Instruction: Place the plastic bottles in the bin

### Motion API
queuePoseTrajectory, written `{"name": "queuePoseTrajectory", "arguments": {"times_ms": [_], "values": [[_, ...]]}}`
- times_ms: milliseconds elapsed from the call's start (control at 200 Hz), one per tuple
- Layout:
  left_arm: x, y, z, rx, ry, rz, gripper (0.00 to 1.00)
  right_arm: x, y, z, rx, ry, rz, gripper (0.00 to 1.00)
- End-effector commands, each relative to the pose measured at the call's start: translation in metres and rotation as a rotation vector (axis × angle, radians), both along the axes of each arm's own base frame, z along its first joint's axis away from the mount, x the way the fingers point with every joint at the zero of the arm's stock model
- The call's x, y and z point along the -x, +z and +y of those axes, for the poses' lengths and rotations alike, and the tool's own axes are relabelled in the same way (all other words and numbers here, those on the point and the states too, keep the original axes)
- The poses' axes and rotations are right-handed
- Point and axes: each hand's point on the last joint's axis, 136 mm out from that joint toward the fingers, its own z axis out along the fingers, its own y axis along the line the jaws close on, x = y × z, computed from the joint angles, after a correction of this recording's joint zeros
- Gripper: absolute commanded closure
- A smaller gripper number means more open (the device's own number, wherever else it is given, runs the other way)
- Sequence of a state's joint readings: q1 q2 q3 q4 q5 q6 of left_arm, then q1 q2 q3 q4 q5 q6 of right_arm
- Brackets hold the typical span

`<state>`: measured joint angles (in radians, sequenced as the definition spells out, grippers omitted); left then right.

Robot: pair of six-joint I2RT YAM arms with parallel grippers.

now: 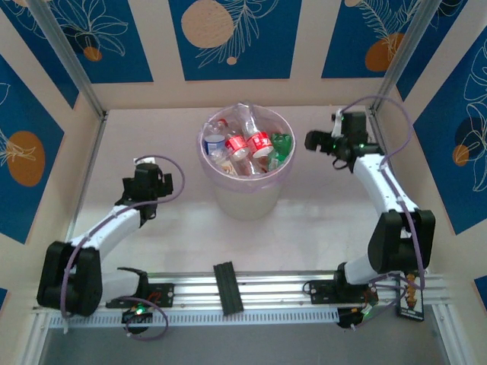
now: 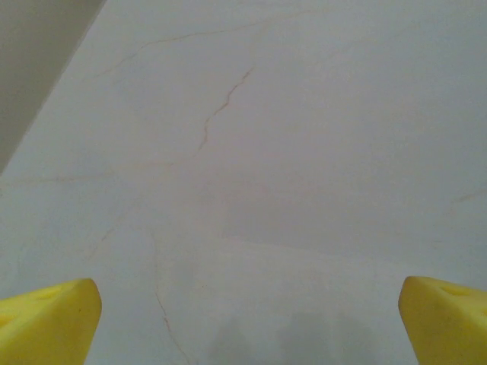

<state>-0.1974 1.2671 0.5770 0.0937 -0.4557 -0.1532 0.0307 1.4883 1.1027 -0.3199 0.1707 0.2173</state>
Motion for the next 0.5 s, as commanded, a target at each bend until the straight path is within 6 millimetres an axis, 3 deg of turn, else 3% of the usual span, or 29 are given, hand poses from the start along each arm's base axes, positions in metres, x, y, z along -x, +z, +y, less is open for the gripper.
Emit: {"name": "queuePoseTrajectory", "arguments": {"times_ms": [0, 170, 270, 310, 495], "values": [[-0.021, 0.004, 0.011, -0.077, 0.010, -0.094, 0.00, -0.021, -0.019, -0.021, 0.123, -0.058, -0.099, 0.01], [-0.036, -0.007, 0.008, -0.093, -0.023, -0.122, 0.00, -0.020, -0.063, -0.036, 0.153, -0.119, -0.072, 0.01], [-0.047, 0.000, 0.005, -0.101, -0.058, -0.202, 0.00, -0.016, -0.080, -0.034, 0.128, -0.108, -0.086, 0.01], [-0.051, -0.006, 0.004, -0.077, -0.067, -0.206, 0.00, -0.013, -0.085, -0.030, 0.123, -0.092, -0.110, 0.01], [-0.044, -0.007, -0.002, -0.064, -0.107, -0.259, 0.00, 0.007, -0.067, -0.003, 0.166, 0.022, -0.330, 0.01]]}}
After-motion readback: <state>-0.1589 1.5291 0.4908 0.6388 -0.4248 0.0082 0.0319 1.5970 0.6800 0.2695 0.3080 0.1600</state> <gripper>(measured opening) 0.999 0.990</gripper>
